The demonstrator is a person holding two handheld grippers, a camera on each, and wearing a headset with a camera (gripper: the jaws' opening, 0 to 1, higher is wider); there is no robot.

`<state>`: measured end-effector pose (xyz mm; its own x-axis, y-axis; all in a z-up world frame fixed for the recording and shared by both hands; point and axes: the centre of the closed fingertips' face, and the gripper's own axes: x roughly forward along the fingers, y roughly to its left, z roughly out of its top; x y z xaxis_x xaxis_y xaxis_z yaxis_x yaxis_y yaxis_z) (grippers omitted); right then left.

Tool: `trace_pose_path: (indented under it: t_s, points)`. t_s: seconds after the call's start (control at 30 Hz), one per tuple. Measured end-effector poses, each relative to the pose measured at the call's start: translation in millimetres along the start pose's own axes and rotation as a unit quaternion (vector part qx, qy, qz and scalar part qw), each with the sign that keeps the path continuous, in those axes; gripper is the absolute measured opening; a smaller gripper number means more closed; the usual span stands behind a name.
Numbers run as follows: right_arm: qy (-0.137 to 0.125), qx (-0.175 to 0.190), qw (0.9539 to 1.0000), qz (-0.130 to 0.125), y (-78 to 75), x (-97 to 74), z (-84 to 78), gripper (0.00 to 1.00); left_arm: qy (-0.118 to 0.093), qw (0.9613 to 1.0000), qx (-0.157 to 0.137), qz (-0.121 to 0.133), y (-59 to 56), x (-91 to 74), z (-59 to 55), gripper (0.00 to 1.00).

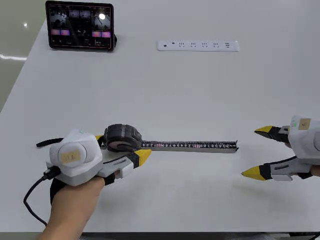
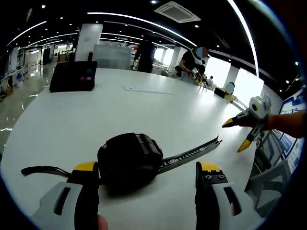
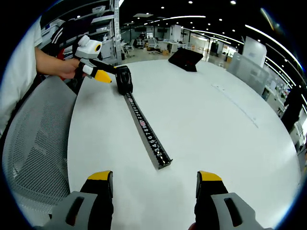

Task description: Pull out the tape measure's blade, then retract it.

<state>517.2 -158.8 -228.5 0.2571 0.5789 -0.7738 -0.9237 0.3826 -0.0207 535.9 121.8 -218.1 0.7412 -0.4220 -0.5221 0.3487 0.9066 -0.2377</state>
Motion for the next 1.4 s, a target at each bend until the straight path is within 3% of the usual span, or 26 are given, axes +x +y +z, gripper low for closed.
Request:
trace_pose_path:
  t_s: [0.3,0.87,1.4]
  points:
    - [0.019,-0.015,0.9994,0.024,-3.4,7.5,-2.9,0.62,0.000,0.9996,-0.010,0.026,4.8,3.7,0.5,0.76]
    - [0.022,-0.036,0.9977,0.054,-11.7,18.1,4.2,0.43,-0.005,0.9947,-0.037,0.096,11.7,9.6,2.6,0.70]
    - [0.038,-0.066,0.9936,0.084,-12.2,27.7,6.9,0.28,0.000,0.9908,-0.042,0.129,19.2,14.4,0.5,0.65]
